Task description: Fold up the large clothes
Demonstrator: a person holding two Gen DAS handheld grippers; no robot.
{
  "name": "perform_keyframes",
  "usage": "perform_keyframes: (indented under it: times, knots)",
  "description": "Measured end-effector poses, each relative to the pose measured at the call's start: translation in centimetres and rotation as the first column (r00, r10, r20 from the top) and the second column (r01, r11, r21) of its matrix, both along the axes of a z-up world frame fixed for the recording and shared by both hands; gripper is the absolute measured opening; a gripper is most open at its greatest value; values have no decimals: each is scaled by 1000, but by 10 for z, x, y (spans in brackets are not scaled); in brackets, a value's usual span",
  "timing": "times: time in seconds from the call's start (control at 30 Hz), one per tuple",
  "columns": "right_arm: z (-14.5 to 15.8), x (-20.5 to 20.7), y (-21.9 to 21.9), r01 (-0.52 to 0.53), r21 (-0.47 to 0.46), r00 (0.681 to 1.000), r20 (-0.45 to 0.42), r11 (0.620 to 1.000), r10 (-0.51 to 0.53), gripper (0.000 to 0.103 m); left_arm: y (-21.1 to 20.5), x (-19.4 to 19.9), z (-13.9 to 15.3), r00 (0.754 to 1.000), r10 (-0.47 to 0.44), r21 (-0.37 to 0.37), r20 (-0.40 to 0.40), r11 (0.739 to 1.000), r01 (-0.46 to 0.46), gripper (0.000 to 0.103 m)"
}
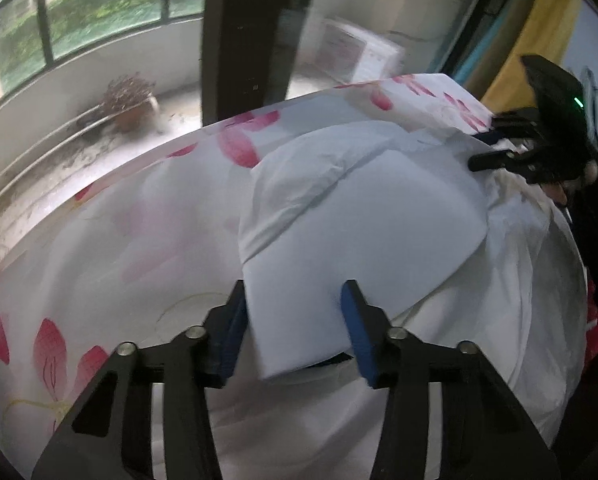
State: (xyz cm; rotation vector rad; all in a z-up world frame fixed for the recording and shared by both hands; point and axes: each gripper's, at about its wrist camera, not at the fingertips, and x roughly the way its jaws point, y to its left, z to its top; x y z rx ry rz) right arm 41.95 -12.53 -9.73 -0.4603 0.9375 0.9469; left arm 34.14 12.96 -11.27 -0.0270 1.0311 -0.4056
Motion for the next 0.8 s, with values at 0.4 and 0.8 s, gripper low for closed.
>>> perform_keyframes:
  times: [0.4, 0.8]
  knots:
    - [-16, 25, 18, -24, 109, 981, -191, 994, 44, 18, -10, -8, 42, 968, 35, 151, 249, 986, -74, 10]
    - [-1, -56, 42, 22, -153, 755, 650, 988, 84, 15, -57, -42, 45, 876, -96, 341, 473, 937, -81, 11]
